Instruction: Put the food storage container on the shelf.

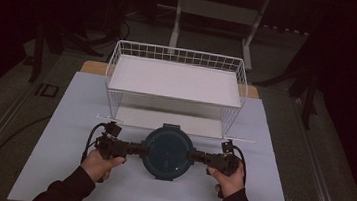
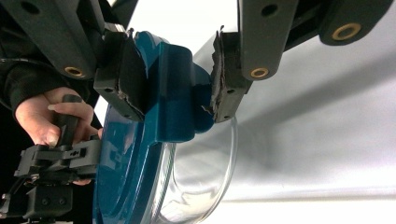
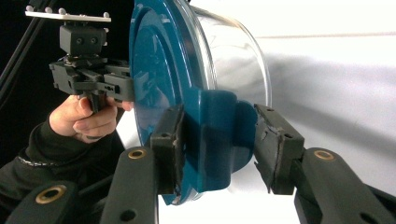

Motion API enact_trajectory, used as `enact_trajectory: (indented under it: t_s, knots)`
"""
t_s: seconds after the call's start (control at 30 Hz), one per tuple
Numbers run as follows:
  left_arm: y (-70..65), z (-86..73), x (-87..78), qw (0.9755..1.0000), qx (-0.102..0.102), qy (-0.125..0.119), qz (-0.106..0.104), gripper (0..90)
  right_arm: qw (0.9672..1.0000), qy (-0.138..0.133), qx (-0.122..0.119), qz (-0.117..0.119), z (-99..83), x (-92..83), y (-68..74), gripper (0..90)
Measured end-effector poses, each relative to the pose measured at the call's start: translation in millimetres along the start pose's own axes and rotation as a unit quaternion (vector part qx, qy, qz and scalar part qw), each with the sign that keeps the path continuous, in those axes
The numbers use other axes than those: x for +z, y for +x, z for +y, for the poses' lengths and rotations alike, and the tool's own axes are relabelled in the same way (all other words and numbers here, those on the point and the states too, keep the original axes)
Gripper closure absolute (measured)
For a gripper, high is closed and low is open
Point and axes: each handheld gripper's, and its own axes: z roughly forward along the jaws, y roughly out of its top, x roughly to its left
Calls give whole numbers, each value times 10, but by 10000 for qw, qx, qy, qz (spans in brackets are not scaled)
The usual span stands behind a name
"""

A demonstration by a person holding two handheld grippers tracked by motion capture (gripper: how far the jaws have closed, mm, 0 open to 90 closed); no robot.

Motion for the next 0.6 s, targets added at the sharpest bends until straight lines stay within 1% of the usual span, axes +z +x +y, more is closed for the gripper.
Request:
enact_trajectory:
  t_s: [0.03,0.07,0.1,0.23,0.27,0.3,0.33,0.43,0.47,0.5,0.57,0.6]
  knots:
    - [16,42,14,10000,52,-2,10,571,10000,-33,-17,-8,25,5,-10,557]
    - [19,63,22,10000,64,-61,29,572,10000,-42,-39,-14,65,6,-29,557]
    - [25,88,33,9999,128,-80,40,572,10000,-67,-49,-27,88,6,-40,556]
    - [81,184,88,9994,274,-188,85,570,9995,-150,-243,-110,200,5,-81,556]
    - [98,206,106,9991,344,-210,94,570,9994,-181,-265,-141,221,11,-93,556]
    - [118,229,122,9991,337,-245,85,570,9992,-183,-327,-158,246,16,-115,556]
    - [135,248,137,9987,390,-304,97,570,9990,-235,-334,-171,264,24,-137,556]
    - [190,310,173,9980,514,-358,115,570,9984,-322,-421,-191,316,43,-188,556]
    - [210,330,189,9980,496,-388,116,570,9980,-336,-498,-202,336,52,-211,555]
    - [235,346,204,9978,502,-419,135,569,9979,-373,-476,-213,352,64,-234,555]
    - [293,382,236,9974,534,-447,159,569,9976,-379,-510,-256,385,95,-280,554]
    - [311,394,248,9972,552,-463,178,569,9976,-414,-477,-267,398,112,-307,554]
